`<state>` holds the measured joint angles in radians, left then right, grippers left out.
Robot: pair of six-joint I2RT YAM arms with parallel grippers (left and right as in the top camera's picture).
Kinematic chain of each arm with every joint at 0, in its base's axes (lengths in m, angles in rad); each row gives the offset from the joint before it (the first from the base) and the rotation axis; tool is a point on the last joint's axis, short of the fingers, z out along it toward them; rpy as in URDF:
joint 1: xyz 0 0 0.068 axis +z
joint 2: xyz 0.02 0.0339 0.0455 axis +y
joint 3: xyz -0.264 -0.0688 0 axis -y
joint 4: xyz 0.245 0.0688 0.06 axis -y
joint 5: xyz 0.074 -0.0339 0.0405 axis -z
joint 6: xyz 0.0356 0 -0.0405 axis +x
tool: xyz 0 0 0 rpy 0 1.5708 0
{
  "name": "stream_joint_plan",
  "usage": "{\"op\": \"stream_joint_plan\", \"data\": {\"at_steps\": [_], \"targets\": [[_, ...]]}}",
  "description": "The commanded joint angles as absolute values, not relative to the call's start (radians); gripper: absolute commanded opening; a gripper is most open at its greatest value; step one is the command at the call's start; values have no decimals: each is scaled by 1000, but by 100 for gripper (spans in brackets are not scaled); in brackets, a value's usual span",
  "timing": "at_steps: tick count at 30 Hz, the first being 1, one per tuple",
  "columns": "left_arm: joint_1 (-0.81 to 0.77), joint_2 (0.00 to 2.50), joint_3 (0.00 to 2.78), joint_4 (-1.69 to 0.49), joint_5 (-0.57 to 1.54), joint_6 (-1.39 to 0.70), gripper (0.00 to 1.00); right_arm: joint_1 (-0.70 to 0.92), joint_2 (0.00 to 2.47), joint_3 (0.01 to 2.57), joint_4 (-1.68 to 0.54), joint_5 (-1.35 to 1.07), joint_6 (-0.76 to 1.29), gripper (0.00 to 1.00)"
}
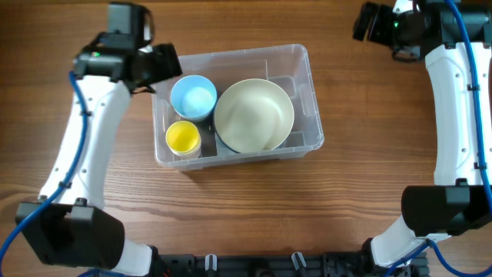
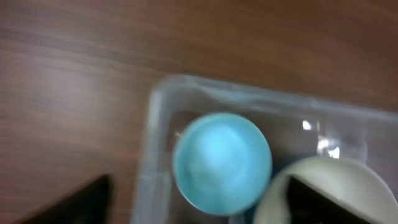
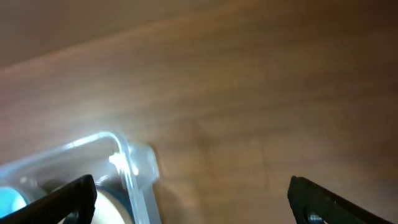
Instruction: Pack container
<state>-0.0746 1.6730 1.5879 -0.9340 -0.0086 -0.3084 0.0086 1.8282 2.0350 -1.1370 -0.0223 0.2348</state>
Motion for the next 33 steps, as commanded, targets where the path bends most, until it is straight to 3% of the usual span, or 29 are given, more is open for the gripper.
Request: {"op": "stream_joint_plan", "data": {"at_steps": [1,5,10,17,22,27,33], "targets": [[-1,1661,1588,-916,-16,-322,100,14,1798,2036,-1042,-23,207,100],[80,1660,1588,-836,-20,-318,100,14,1798,2036,-990,-24,170,100],[169,1626,1588,-925,43,-323,100,14,1747,2036,-1088,83,213,100],[165,1347,1470,-979,44,-291,100,14,1505,2020,-1193,82,248,100],[118,959,1113,-878,76,-229,100,14,1198,1708,-1135,78,296,100],[-19,604,961,-950,85,-186,100,14,831,1153,-986,79,316,100],[-37,543,961,-992,77,-187,100,14,663,966,-946,78,316,100]]}}
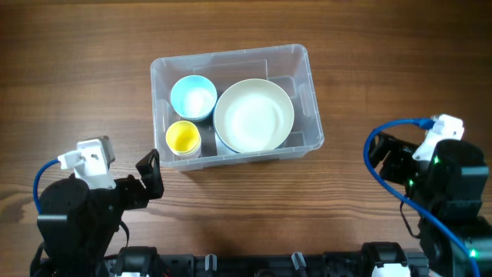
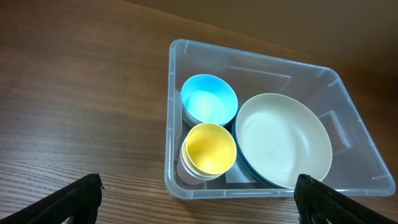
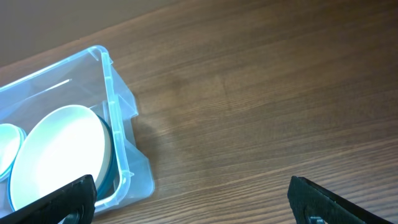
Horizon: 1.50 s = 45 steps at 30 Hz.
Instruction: Pack container
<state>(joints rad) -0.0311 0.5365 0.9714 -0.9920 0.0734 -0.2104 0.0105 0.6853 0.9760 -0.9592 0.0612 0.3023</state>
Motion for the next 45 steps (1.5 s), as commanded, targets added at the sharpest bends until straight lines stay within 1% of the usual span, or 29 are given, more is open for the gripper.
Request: {"op": "stream_joint_plan", "data": {"at_steps": [1,15,17,20,22,24,26,28,31,32,34,39,40,41,42,44,45], "targets": [[-37,546,961,-992,79,-187,100,14,667,966,-947,79,316,100],[-37,550,961,-993,78,-190,100,14,826,966,-950,102,314,100],[-37,550,961,-993,78,-190,100,14,795,952,-918,111,316,100],[-37,550,961,-993,78,-190,100,16,658,878,-873,104,265,100],[-37,550,961,-993,78,-190,100,28,529,778,-808,85,230,100],[-37,550,961,-993,78,-190,100,29,340,613,-718,13,205,100],[-37,550,961,-993,78,-190,100,29,194,490,-650,-34,204,100],[-37,550,961,-993,78,-190,100,30,63,379,-570,-95,160,100],[-37,550,961,-993,78,-190,100,34,3,296,-460,-106,155,100],[-37,550,961,-992,78,-190,100,40,3,272,-406,-106,125,100],[-37,550,961,-993,78,-190,100,53,3,205,-223,-101,50,100],[-37,550,961,-993,78,-190,100,53,3,49,110,-67,49,100],[-37,550,961,-993,78,-190,100,53,3,11,189,-65,-2,100],[-37,550,961,-993,78,-190,100,53,3,4,192,-63,-27,100],[-37,550,961,-993,78,-190,100,53,3,5,140,-64,-64,100],[-37,550,961,-993,78,-190,100,53,3,5,62,-72,-40,100],[-37,550,961,-993,78,-190,100,54,3,5,6,-88,17,100]]}}
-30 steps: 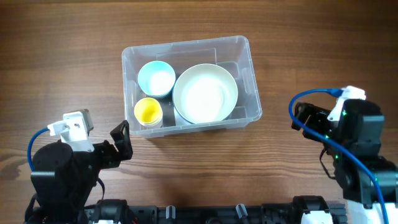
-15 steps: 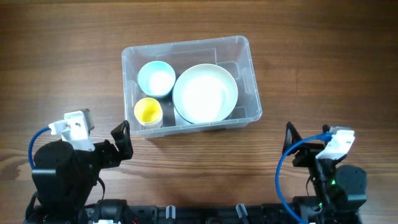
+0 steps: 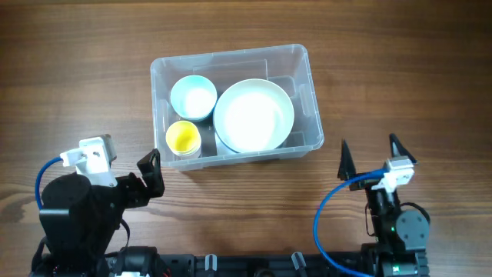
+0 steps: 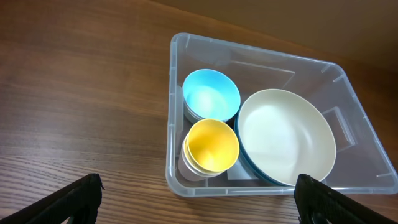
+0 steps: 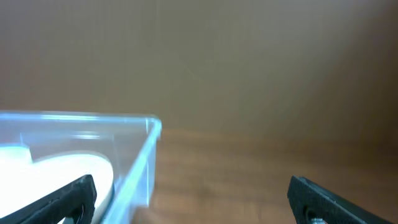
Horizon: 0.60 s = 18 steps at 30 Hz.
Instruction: Pack container
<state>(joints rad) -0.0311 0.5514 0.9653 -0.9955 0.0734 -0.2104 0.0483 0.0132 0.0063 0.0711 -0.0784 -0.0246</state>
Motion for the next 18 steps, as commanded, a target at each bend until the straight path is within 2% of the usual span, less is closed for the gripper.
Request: {"op": "stream_joint_plan", "data": {"at_steps": [1,18], "targets": [[-37,550,961,-993,78,-190,100,54,3,6,7,-88,28,100],[-37,550,961,-992,78,-190,100,54,14,6,5,-88,27,100]]}}
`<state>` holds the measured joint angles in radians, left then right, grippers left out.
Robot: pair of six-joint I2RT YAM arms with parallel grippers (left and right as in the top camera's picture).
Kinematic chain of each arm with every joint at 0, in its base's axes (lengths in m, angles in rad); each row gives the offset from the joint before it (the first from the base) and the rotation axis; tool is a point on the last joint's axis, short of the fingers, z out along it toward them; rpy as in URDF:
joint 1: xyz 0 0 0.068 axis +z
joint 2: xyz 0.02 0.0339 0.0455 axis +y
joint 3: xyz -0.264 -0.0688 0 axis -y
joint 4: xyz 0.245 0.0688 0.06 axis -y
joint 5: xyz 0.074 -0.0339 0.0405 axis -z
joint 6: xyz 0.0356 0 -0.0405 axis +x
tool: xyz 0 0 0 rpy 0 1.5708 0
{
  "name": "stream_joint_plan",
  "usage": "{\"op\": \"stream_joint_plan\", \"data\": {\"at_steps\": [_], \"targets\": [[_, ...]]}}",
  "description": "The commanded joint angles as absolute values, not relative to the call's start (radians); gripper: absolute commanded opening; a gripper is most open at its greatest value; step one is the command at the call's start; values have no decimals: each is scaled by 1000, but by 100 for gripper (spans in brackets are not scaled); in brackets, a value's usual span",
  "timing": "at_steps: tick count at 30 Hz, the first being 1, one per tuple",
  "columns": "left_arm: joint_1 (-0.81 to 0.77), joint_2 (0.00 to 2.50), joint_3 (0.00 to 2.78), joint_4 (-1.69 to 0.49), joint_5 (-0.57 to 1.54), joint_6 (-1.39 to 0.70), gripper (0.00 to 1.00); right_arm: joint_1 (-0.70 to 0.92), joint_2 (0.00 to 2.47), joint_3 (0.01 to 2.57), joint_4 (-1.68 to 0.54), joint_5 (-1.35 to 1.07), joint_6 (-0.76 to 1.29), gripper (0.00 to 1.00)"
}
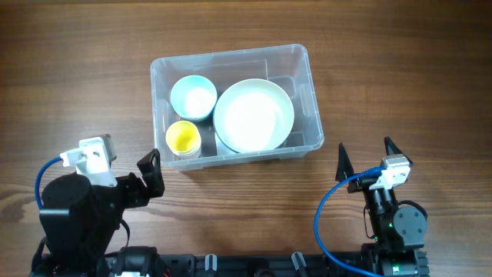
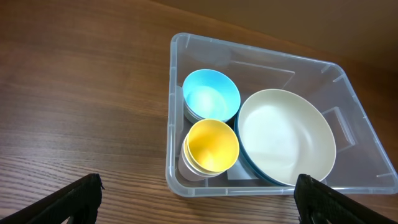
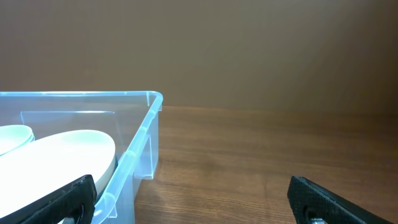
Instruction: Pack container
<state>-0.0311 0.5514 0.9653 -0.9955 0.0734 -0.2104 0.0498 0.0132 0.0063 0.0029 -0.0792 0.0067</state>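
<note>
A clear plastic container sits on the wooden table. Inside it are a blue bowl, a yellow cup stacked on white ones, and a large cream plate over a blue one. The left wrist view shows the same container, blue bowl, yellow cup and plate. My left gripper is open, drawn back near the front left. My right gripper is open and empty, low at the front right, looking along the container wall.
Bare wooden table surrounds the container on all sides. Blue cables loop by both arm bases at the front edge.
The right wrist camera has settled slightly, now showing the container's corner and the table beyond it more sharply. The left arm and the container's contents have not moved.
Both arms were first stretched over the table, the left gripper above the blue bowl in the container, the right at the far right. Then both were drawn back to the front edge. The right arm then folded lower, where it stays.
</note>
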Motion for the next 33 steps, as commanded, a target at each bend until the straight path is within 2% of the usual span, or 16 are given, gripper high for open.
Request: {"op": "stream_joint_plan", "data": {"at_steps": [1,5,9,12,15,22,25,30,33], "targets": [[-37,548,961,-993,35,-149,100,54,14,6,5,-88,27,100],[-37,485,939,-1100,-23,-133,100,54,14,6,5,-88,27,100],[-37,303,716,-1032,-31,-134,100,54,14,6,5,-88,27,100],[-37,120,488,-869,-30,-134,100,54,14,6,5,-88,27,100],[-37,38,349,-713,-27,-134,100,54,14,6,5,-88,27,100],[-37,3,83,-67,-41,-133,100,54,14,6,5,-88,27,100],[-37,3,7,103,-46,-83,100,54,14,6,5,-88,27,100],[-37,3,6,-57,-1,-86,100,54,14,6,5,-88,27,100],[-38,3,6,-76,44,-136,100,54,14,6,5,-88,27,100]]}}
